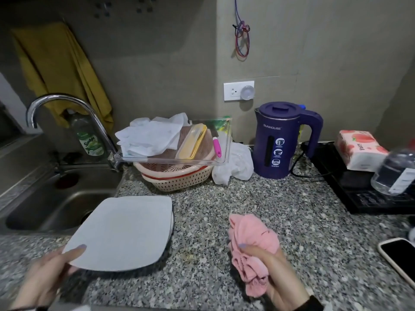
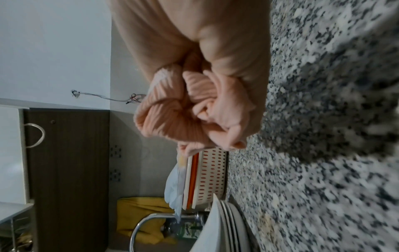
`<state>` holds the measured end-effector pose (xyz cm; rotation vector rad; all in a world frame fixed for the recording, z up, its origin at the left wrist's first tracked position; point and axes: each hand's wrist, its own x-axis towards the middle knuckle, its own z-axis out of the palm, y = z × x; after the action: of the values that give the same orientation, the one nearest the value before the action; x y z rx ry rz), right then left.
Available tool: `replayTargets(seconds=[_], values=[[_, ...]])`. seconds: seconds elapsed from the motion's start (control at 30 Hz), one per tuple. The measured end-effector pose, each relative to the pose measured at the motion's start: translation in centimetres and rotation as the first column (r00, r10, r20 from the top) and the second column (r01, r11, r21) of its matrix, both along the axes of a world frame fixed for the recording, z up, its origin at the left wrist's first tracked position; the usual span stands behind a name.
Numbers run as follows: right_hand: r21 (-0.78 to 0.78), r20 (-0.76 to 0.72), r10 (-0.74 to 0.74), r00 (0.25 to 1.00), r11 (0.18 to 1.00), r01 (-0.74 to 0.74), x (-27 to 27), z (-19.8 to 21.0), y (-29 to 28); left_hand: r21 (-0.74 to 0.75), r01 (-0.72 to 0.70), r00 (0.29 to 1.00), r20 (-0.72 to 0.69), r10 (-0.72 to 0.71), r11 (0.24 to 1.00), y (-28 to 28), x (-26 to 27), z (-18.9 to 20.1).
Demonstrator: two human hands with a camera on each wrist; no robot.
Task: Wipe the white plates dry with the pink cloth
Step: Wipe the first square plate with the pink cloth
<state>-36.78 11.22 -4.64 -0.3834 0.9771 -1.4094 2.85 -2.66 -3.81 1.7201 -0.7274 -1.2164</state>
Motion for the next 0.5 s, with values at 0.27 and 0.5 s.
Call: replayTargets(seconds=[0.27, 0.5], values=[[0.024, 0.162, 0.006, 0.987, 1.000, -0.010, 3.7, 0.2, -1.4, -0.276, 0.071, 0.996, -0.038, -0.085, 0.959, 8.8, -10.7, 4.6], [-0.106, 0.369, -0.005, 0.930, 0.993, 0.048, 0.7, 3.4, 1.5, -0.404, 0.090, 0.978, -0.137, -0.158, 0.910, 10.6, -16.1, 3.0]])
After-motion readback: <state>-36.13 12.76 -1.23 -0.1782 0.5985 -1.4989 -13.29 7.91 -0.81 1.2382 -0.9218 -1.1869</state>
